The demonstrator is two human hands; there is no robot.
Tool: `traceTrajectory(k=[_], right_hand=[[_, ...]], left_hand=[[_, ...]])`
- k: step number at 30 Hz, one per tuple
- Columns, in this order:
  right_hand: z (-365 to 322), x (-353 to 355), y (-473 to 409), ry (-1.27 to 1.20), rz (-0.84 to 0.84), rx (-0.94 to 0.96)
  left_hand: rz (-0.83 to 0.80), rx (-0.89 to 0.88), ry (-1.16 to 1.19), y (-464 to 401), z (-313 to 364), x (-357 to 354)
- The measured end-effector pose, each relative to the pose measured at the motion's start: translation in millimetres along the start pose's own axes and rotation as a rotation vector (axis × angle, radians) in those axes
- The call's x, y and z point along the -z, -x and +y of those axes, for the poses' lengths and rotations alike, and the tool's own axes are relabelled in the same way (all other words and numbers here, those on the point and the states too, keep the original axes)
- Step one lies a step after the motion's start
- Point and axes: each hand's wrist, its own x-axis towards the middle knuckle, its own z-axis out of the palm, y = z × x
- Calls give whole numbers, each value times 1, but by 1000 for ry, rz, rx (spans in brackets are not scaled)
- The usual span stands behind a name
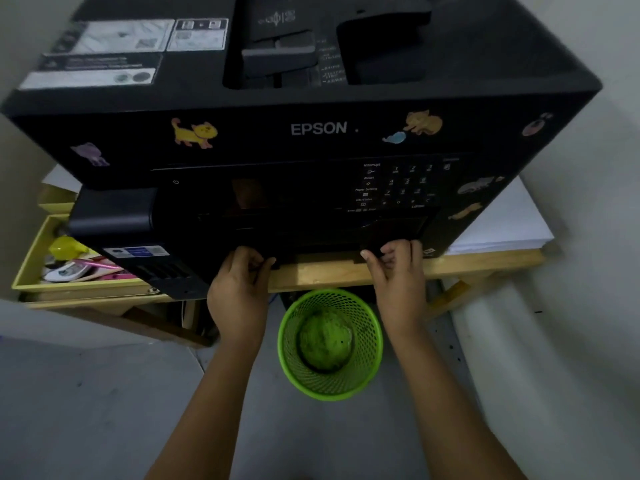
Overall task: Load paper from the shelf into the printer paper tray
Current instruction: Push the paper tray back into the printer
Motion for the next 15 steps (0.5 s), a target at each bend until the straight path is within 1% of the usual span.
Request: traceTrajectory(k=[4, 8, 11, 15], right_hand=[[-9, 5, 4, 84, -25, -5], [-23, 15, 11, 250, -91, -21], [-35, 26, 12, 338, -195, -36], [-48, 42, 8, 468, -408, -56]], left_hand=[[-30, -10, -29, 0, 4, 4], [-126, -5, -61, 9, 9, 14], [-237, -9, -124, 12, 14, 26], [-351, -32, -183, 14, 21, 43]])
